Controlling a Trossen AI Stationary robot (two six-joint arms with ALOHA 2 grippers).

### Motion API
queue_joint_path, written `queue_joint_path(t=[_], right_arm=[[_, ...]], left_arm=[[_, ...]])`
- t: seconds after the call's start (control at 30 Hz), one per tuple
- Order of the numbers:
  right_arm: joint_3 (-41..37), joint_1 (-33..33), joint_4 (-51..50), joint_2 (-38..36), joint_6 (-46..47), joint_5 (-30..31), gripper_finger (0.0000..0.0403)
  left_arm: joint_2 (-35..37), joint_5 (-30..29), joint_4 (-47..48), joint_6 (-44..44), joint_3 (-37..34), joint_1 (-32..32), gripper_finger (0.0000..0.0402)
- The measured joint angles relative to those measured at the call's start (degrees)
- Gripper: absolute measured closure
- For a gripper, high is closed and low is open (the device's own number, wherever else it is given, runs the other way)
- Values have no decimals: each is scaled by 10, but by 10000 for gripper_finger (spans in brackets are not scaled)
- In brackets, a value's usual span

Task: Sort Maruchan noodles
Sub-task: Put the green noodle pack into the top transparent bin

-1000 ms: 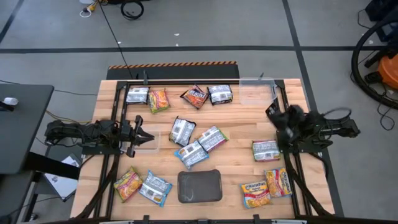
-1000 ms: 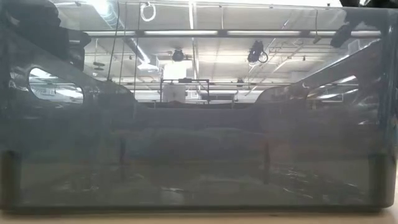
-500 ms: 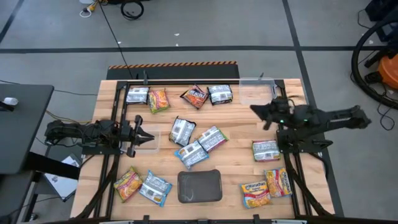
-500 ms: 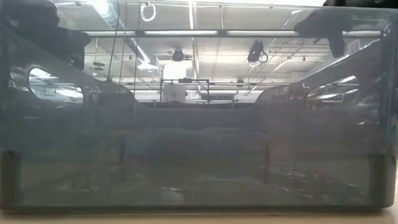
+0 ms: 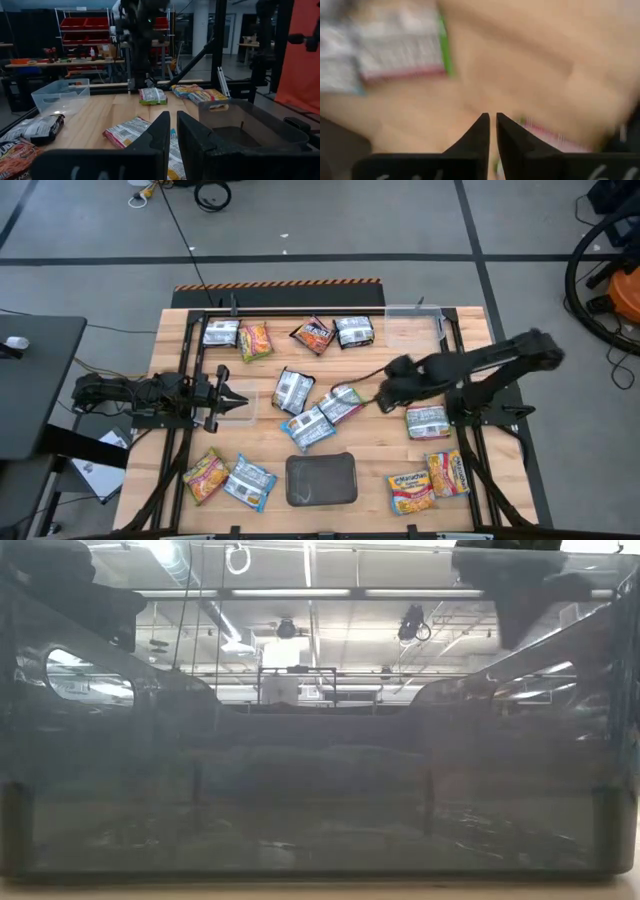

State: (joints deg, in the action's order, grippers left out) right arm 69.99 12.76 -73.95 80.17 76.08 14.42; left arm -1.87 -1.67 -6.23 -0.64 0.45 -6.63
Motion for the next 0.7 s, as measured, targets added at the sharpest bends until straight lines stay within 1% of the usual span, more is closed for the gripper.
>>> queue_joint_path(t=[0.1,0.2,0.33,0.43,0.53,0.7], right_arm=[[9,15,-15,71,46,-74,330],[9,27,-18,132,77,-113,286],[9,34,-47,190,119,-140,229],[8,40,-76,220,127,-141,197],[-5,40,-70,236,120,-141,181],[-50,40,-14,234,141,-145,184]], left_arm=[[0,0,-18,20,0,0,361],[0,0,-47,103,0,0,361],[0,0,-77,233,0,0,361],[0,0,-83,275,0,0,361],[0,0,-82,289,0,0,361],[0,0,-82,290,0,0,361]])
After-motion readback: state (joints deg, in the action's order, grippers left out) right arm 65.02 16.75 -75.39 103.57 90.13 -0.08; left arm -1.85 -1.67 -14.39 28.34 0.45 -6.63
